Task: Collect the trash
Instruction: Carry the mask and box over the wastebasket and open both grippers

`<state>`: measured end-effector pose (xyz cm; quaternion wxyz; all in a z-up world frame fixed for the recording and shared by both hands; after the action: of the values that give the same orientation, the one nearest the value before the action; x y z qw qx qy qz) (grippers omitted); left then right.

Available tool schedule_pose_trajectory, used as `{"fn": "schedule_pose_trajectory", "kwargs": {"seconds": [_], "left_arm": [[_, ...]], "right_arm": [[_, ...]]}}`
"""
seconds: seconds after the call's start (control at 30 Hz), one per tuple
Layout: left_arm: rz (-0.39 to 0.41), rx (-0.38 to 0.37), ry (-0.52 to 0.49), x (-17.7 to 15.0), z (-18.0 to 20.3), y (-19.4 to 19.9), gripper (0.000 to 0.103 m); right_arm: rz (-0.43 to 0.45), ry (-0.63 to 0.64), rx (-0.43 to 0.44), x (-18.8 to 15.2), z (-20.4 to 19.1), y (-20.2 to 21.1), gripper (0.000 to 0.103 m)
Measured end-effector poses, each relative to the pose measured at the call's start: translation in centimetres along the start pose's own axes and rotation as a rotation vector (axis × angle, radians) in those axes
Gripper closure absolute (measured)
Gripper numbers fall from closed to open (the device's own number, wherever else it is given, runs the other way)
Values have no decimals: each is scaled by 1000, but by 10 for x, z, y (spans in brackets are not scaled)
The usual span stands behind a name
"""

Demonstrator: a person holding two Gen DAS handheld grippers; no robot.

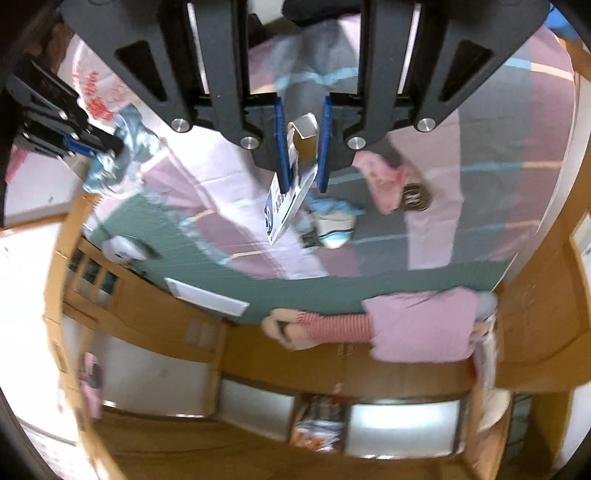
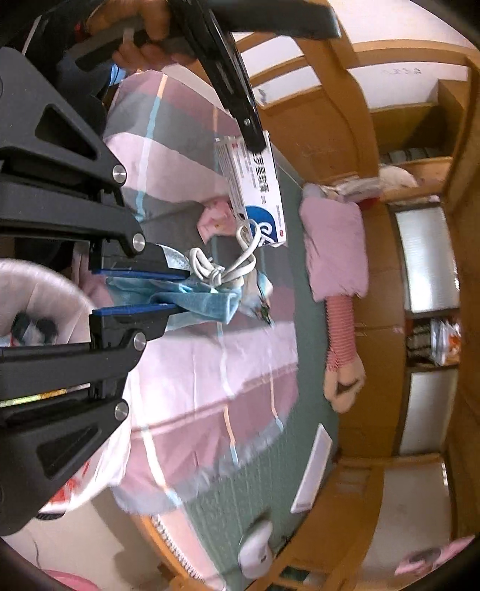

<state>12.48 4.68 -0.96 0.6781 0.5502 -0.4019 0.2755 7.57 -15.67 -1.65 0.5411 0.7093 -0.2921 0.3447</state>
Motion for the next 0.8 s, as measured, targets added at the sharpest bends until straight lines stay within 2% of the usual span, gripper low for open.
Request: {"fn": "schedule_pose_trajectory", "kwargs": {"seconds": [0.13, 0.2, 0.27, 0.4, 0.47, 0.5, 0.53, 0.7, 0.73, 0.8], "left_arm": [[-8, -63, -62, -7, 41, 21, 88], [-26, -139, -73, -16, 62, 28, 88], [-73, -254, -52, -26, 80, 28, 88], [-142, -303, -92, -45, 110, 18, 88], [-185, -355, -104, -54, 125, 12, 88], [-201, -375, -111, -58, 130, 11, 88], [-218, -397, -121, -62, 135, 9, 88], [-342, -496, -184, -88, 164, -9, 82], [-373, -518, -195, -95, 168, -13, 78], [-421, -538, -198, -108, 173, -22, 59]], "right_arm": [[23, -22, -40, -14, 27, 32, 90], [10, -22, -74, -28, 41, 43, 90], [-20, -21, -111, -44, 56, 50, 90], [-86, -73, -160, -73, 87, 53, 90], [-108, -112, -137, -85, 98, 56, 78], [-103, -126, -137, -89, 103, 59, 54], [-80, -134, -151, -91, 108, 65, 37], [4, -150, -172, -89, 114, 80, 35], [20, -151, -175, -88, 114, 82, 34], [46, -148, -180, -84, 117, 86, 33]]}}
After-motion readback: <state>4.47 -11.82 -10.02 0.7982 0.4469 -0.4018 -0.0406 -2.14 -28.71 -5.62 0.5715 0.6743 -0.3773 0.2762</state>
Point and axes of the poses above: each gripper's, at about its wrist camera, not at the fingertips, and y roughly against the way its jaws point, z to its right, x to its top, the point moved 4 cm from there along -y, roughly the way its jaws point, and after that the axes turned 5 degrees about x, right-handed, at the moved point
